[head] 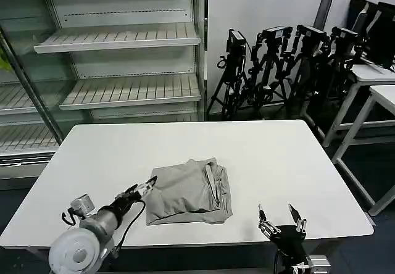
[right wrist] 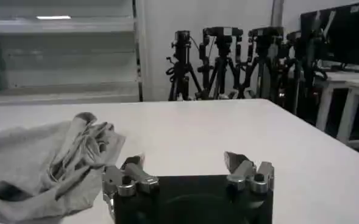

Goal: Fold and organize the clothes.

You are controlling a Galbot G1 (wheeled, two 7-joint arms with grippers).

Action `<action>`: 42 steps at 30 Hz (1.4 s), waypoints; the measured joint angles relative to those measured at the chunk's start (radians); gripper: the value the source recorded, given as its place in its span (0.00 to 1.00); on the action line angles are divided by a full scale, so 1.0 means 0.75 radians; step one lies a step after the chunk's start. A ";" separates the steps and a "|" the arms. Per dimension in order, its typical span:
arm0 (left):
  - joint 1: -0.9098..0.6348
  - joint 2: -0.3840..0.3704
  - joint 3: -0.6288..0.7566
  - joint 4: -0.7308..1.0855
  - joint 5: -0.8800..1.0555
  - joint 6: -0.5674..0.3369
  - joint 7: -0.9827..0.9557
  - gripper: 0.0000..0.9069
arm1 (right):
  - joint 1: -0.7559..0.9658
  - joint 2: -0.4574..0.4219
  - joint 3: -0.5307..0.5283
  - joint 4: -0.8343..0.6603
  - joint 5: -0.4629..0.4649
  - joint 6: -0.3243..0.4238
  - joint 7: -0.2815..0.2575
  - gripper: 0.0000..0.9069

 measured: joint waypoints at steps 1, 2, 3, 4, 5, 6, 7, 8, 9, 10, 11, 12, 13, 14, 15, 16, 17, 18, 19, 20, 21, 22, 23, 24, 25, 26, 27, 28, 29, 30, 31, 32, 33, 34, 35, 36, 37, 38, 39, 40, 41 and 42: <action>0.007 0.009 -0.005 0.004 -0.018 0.002 0.006 1.00 | -0.003 0.000 0.000 0.002 0.000 0.000 0.000 1.00; 0.013 0.016 -0.010 0.009 -0.035 0.003 0.012 1.00 | -0.006 0.000 0.001 0.006 -0.001 0.000 0.000 1.00; 0.017 0.022 -0.013 0.013 -0.048 0.005 0.018 1.00 | -0.009 -0.001 0.002 0.009 -0.001 0.000 0.000 1.00; 0.019 0.026 -0.014 0.019 -0.058 0.006 0.023 1.00 | -0.012 -0.002 0.003 0.011 -0.001 0.001 0.000 1.00; 0.021 0.029 -0.014 0.026 -0.068 0.007 0.030 1.00 | -0.015 -0.003 0.005 0.014 -0.001 0.001 0.000 1.00; 0.022 0.032 -0.013 0.033 -0.074 0.008 0.034 1.00 | -0.020 -0.005 0.008 0.019 0.000 0.001 0.000 1.00; 0.022 0.034 -0.010 0.040 -0.080 0.009 0.039 1.00 | -0.024 -0.007 0.012 0.023 0.000 0.001 0.000 1.00; 0.021 0.035 -0.005 0.050 -0.083 0.010 0.045 1.00 | -0.028 -0.010 0.016 0.028 0.001 0.001 0.000 1.00; 0.019 0.035 0.000 0.060 -0.085 0.011 0.050 1.00 | -0.033 -0.012 0.020 0.033 0.003 0.001 0.000 1.00; 0.016 0.036 0.005 0.071 -0.085 0.011 0.056 1.00 | -0.036 -0.014 0.025 0.037 0.005 0.000 0.000 1.00; 0.012 0.036 0.012 0.082 -0.085 0.012 0.063 1.00 | -0.039 -0.015 0.029 0.041 0.007 0.000 0.000 1.00; 0.008 0.035 0.017 0.092 -0.084 0.012 0.069 1.00 | -0.043 -0.016 0.033 0.045 0.009 -0.001 0.000 1.00; 0.003 0.033 0.024 0.102 -0.084 0.011 0.077 1.00 | -0.046 -0.018 0.037 0.048 0.010 -0.002 0.000 1.00; -0.004 0.031 0.031 0.113 -0.084 0.010 0.084 1.00 | -0.049 -0.018 0.041 0.052 0.011 -0.002 0.000 1.00; -0.009 0.031 0.036 0.121 -0.084 0.010 0.090 1.00 | -0.051 -0.018 0.044 0.055 0.012 -0.002 0.000 1.00; -0.014 0.028 0.042 0.129 -0.084 0.009 0.094 1.00 | -0.054 -0.018 0.048 0.059 0.013 -0.003 0.000 1.00; -0.019 0.024 0.049 0.136 -0.084 0.009 0.098 1.00 | -0.057 -0.018 0.052 0.062 0.014 -0.003 0.000 1.00; -0.025 0.019 0.055 0.142 -0.084 0.009 0.100 1.00 | -0.059 -0.017 0.054 0.065 0.014 -0.003 0.000 1.00; -0.032 0.014 0.064 0.148 -0.084 0.008 0.102 1.00 | -0.061 -0.016 0.056 0.068 0.014 -0.003 0.000 1.00; -0.039 0.008 0.072 0.154 -0.084 0.008 0.104 1.00 | -0.064 -0.014 0.058 0.071 0.014 -0.004 0.000 1.00; -0.048 0.001 0.082 0.160 -0.084 0.008 0.105 1.00 | -0.066 -0.013 0.060 0.075 0.014 -0.004 0.000 1.00; -0.055 -0.005 0.090 0.164 -0.086 0.008 0.107 1.00 | -0.069 -0.012 0.063 0.078 0.014 -0.004 0.000 1.00; -0.062 -0.011 0.099 0.167 -0.087 0.008 0.108 1.00 | -0.072 -0.011 0.066 0.081 0.014 -0.004 0.001 1.00; -0.067 -0.017 0.107 0.169 -0.089 0.008 0.110 1.00 | -0.074 -0.010 0.068 0.084 0.014 -0.005 0.001 1.00; -0.071 -0.021 0.113 0.171 -0.091 0.008 0.111 1.00 | -0.077 -0.010 0.071 0.086 0.014 -0.005 0.001 1.00; -0.075 -0.025 0.118 0.172 -0.092 0.008 0.112 1.00 | -0.080 -0.009 0.073 0.090 0.014 -0.005 0.001 1.00; -0.080 -0.030 0.125 0.175 -0.094 0.008 0.113 0.77 | -0.083 -0.007 0.076 0.094 0.014 -0.005 0.001 1.00; -0.085 -0.034 0.129 0.178 -0.094 0.008 0.113 0.43 | -0.085 -0.006 0.079 0.096 0.014 -0.005 0.002 1.00; -0.091 -0.039 0.132 0.182 -0.095 0.008 0.113 0.26 | -0.088 -0.005 0.080 0.100 0.013 -0.005 0.001 1.00; -0.096 -0.043 0.135 0.187 -0.096 0.008 0.113 0.09 | -0.092 -0.003 0.082 0.104 0.013 -0.005 0.002 1.00; -0.101 -0.046 0.136 0.192 -0.096 0.008 0.112 0.04 | -0.095 -0.001 0.084 0.108 0.013 -0.005 0.002 1.00; -0.106 -0.049 0.137 0.197 -0.097 0.008 0.111 0.04 | -0.099 0.001 0.084 0.112 0.013 -0.005 0.002 1.00; -0.111 -0.050 0.137 0.203 -0.099 0.008 0.109 0.04 | -0.101 0.003 0.085 0.115 0.012 -0.005 0.002 1.00; -0.114 -0.051 0.137 0.207 -0.100 0.009 0.108 0.04 | -0.104 0.004 0.086 0.117 0.011 -0.005 0.002 1.00; -0.115 -0.051 0.137 0.209 -0.100 0.009 0.107 0.04 | -0.106 0.006 0.087 0.121 0.010 -0.005 0.003 1.00; -0.116 -0.052 0.136 0.210 -0.103 0.009 0.105 0.04 | -0.109 0.008 0.087 0.124 0.009 -0.005 0.003 1.00; -0.116 -0.054 0.136 0.211 -0.105 0.010 0.104 0.04 | -0.112 0.010 0.087 0.127 0.008 -0.005 0.003 1.00; -0.116 -0.056 0.136 0.211 -0.108 0.011 0.102 0.04 | -0.116 0.013 0.087 0.131 0.007 -0.005 0.003 1.00; -0.116 -0.060 0.135 0.211 -0.112 0.012 0.101 0.04 | -0.118 0.014 0.087 0.135 0.006 -0.005 0.003 1.00; -0.115 -0.063 0.135 0.211 -0.115 0.013 0.100 0.04 | -0.121 0.016 0.087 0.138 0.005 -0.006 0.004 1.00; -0.114 -0.066 0.135 0.211 -0.118 0.014 0.100 0.04 | -0.124 0.018 0.087 0.142 0.004 -0.006 0.004 1.00; -0.114 -0.072 0.132 0.210 -0.122 0.015 0.098 0.04 | -0.127 0.020 0.087 0.145 0.003 -0.006 0.004 1.00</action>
